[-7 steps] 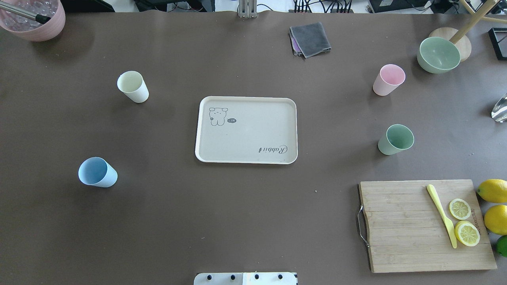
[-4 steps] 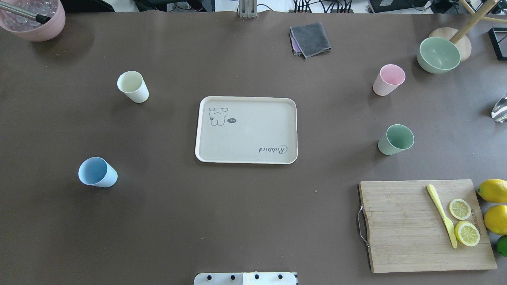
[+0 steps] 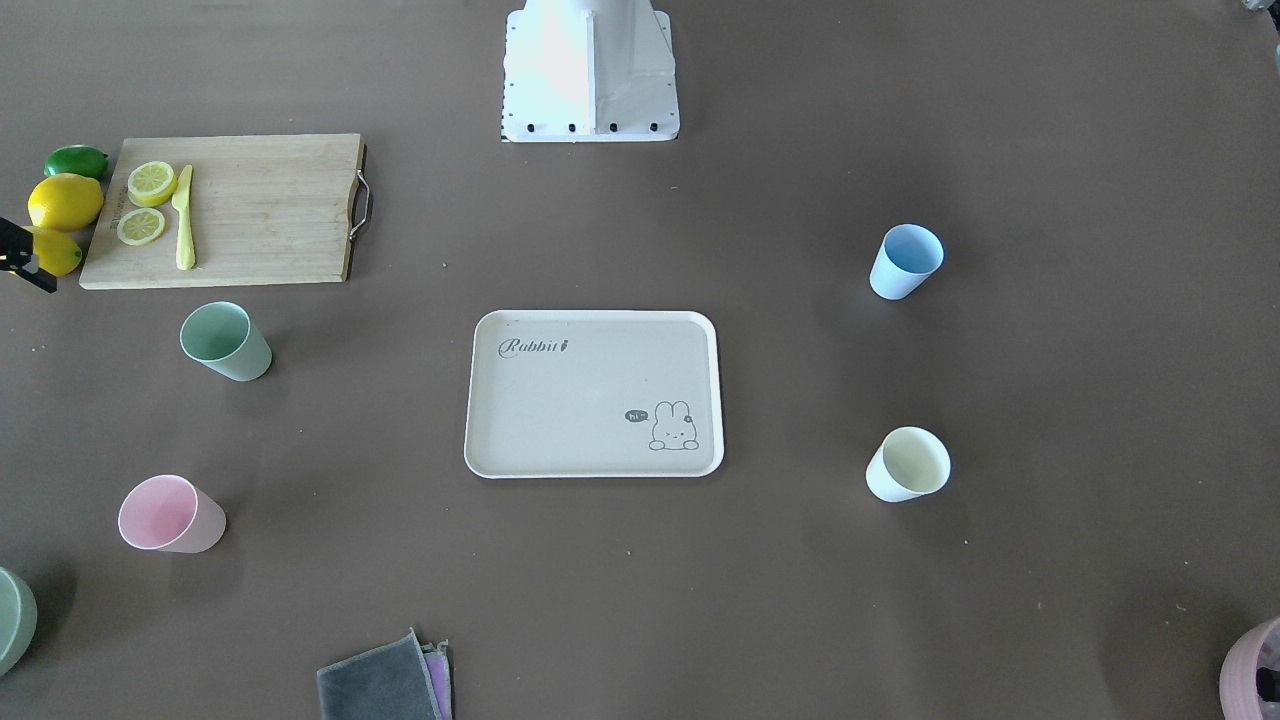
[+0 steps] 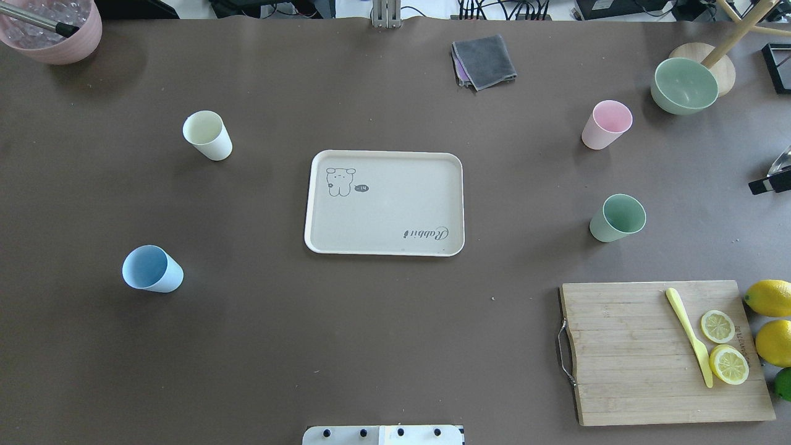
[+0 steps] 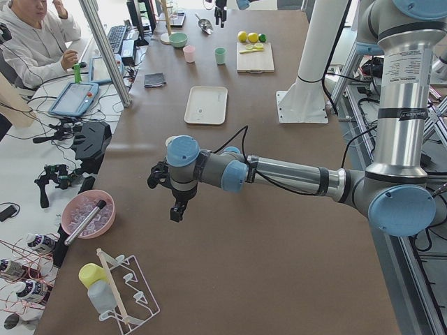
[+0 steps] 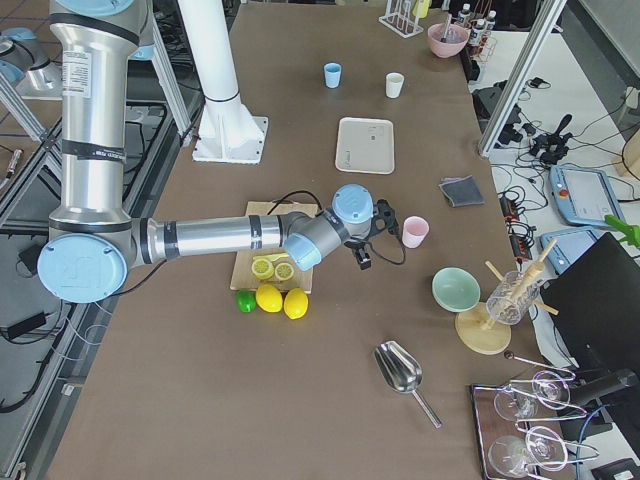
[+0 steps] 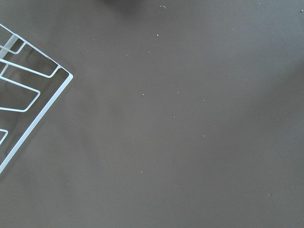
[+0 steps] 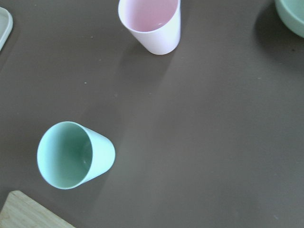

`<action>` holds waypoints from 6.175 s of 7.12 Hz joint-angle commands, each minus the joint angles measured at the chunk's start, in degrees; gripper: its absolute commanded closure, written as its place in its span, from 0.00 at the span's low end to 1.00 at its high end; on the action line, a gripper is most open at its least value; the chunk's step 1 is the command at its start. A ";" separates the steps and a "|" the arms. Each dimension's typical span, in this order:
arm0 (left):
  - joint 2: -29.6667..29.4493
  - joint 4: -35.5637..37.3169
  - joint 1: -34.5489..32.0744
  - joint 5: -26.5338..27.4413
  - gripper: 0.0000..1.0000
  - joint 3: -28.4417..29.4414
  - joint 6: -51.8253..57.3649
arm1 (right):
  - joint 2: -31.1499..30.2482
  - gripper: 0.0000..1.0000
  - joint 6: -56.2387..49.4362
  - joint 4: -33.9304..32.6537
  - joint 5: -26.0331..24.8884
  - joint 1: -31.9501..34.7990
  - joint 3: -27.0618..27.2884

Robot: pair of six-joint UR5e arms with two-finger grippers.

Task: Place all cups on tray

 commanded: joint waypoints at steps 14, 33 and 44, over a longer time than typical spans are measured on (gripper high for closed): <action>-1.69 -6.01 7.26 0.33 0.02 -0.81 -20.02 | 12.58 1.00 20.99 -0.54 -3.67 -11.85 -8.26; -0.81 -17.37 42.62 15.01 1.00 -11.98 -59.67 | 37.64 0.00 48.94 -13.54 -30.66 -32.14 -8.35; -39.23 -4.71 48.60 23.80 1.00 8.06 -72.68 | 33.06 0.08 17.03 -19.35 -13.78 -4.02 -28.10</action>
